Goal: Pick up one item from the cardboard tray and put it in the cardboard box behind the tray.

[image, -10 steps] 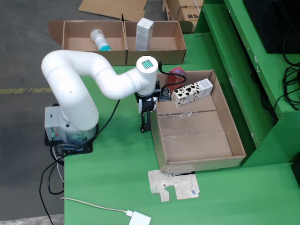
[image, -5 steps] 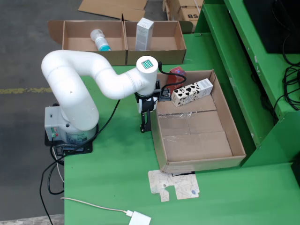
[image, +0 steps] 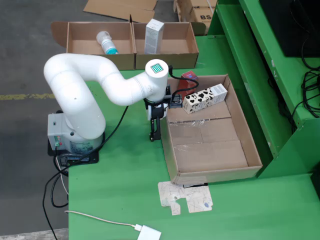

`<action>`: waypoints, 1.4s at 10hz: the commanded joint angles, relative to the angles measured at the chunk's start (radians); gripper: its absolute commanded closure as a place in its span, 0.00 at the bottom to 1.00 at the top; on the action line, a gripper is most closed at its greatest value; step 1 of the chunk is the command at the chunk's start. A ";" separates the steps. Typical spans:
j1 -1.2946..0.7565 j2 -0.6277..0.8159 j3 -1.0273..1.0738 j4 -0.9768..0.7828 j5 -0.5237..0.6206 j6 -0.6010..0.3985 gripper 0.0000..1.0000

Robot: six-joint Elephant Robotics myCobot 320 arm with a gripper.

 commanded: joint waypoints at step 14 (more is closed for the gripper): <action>0.444 0.057 0.610 -0.502 -0.166 0.205 0.00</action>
